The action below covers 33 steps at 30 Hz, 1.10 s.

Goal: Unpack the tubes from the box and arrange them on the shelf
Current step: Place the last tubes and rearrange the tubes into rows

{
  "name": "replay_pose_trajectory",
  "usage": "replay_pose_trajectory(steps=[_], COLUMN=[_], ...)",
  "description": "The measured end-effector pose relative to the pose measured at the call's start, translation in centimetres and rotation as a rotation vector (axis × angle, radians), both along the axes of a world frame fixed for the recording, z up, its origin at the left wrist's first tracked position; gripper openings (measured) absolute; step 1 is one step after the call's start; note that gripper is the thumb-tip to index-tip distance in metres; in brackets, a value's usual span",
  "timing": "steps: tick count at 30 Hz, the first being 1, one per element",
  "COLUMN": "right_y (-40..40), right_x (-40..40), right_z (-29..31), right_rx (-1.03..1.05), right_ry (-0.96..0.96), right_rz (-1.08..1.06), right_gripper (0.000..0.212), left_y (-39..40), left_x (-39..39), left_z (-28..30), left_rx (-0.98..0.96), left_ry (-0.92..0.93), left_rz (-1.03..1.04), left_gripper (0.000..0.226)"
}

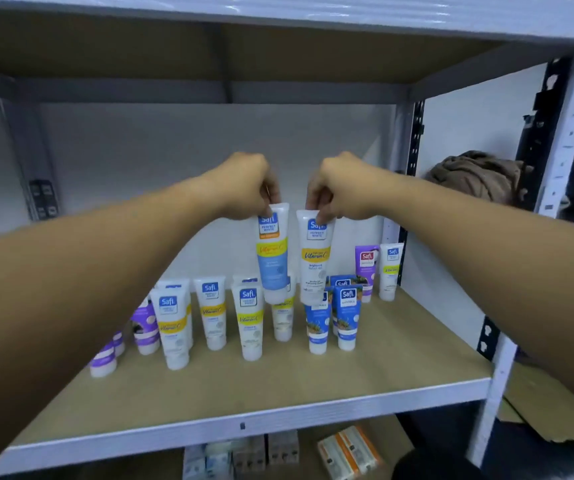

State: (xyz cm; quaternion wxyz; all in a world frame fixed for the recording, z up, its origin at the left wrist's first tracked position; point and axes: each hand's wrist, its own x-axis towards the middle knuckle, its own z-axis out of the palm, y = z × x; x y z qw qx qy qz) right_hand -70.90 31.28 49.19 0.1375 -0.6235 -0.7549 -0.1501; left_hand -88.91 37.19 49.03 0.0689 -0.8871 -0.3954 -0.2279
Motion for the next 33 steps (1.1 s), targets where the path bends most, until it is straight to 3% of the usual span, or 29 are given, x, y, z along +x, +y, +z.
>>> replay_pose_trajectory(steps=[9,22,26,30,33], right_y=[-1.5,-0.5,-1.0,-2.2,-2.6], right_x=[-3.2,-3.0,-2.0,-1.7,-1.8], right_z=[-8.2,-13.2,-15.3,-19.4,-23.2], right_rx=[-0.205,-0.241,-0.223,-0.137,-0.137], right_ry=[0.097,0.33,0.603,0.975,1.083], right_rz=[0.034,0.074,0.106,0.146,0.138], right_gripper=[0.021,0.02,0.02,0.037,0.046], left_y=[-1.4,-1.2,-1.0,-1.2,-2.4], left_x=[-3.7,-5.4,-6.3,-6.9,-6.8], left_z=[-10.5,-13.8,-15.4,-20.0,-23.8], left_rx=[-0.198,-0.282,-0.389,-0.515,-0.547], left_ry=[-0.009,-0.094,-0.309,-0.665,-0.806], left_rz=[-0.01,-0.031,-0.102,-0.139,-0.111], left_gripper=[0.02,0.014,0.016,0.046,0.055])
